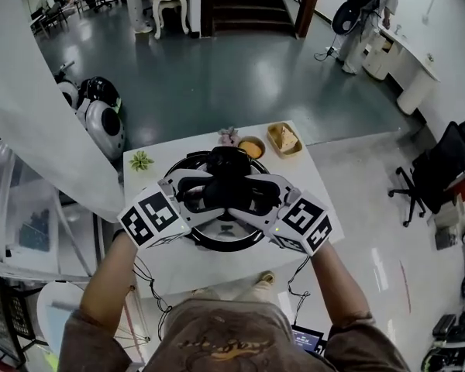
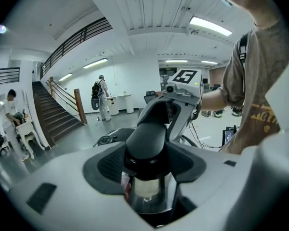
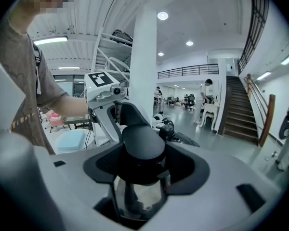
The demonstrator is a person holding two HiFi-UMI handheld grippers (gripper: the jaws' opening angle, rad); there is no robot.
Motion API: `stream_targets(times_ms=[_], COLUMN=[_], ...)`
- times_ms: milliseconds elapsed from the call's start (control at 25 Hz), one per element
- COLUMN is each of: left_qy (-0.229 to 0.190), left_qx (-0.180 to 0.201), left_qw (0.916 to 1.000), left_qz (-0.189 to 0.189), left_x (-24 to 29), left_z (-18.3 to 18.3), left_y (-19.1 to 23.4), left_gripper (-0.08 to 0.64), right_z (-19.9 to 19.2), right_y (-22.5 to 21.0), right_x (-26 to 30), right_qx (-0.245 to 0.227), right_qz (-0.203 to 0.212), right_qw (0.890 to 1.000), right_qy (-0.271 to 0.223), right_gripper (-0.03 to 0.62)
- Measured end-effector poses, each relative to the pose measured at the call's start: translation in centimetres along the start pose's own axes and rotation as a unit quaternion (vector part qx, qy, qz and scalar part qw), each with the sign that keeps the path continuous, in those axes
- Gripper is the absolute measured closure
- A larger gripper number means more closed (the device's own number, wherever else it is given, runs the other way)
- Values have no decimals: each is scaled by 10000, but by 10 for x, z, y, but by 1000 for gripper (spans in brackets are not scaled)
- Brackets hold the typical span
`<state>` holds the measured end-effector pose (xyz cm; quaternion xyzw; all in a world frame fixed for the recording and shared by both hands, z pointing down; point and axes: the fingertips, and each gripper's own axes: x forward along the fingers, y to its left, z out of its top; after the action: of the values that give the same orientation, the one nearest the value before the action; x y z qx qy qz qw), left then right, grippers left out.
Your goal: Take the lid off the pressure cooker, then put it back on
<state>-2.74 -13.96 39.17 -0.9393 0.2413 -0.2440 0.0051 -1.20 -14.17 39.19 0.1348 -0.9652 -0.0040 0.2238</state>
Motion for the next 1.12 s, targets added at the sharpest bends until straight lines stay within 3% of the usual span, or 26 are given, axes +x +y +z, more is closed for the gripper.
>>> stream_targets(times_ms=[320, 640, 1120], left_qy=[-26, -34, -184], left_qx=[233, 337, 329], left_qw=[9978, 9946, 9926], left_qz=[-625, -980, -1155], left_x=[-9, -13, -15], left_z=[-17, -31, -45], left_y=[11, 32, 47], left_gripper=[299, 298, 298], right_z=[0, 3, -1], right_y=[4, -3, -10], right_x=[22, 45, 65], right_qx=[347, 688, 915], right_qz=[-546, -771, -868], right_qw=[9978, 9946, 9919], right_qy=[127, 68, 134], right_gripper=[321, 322, 322])
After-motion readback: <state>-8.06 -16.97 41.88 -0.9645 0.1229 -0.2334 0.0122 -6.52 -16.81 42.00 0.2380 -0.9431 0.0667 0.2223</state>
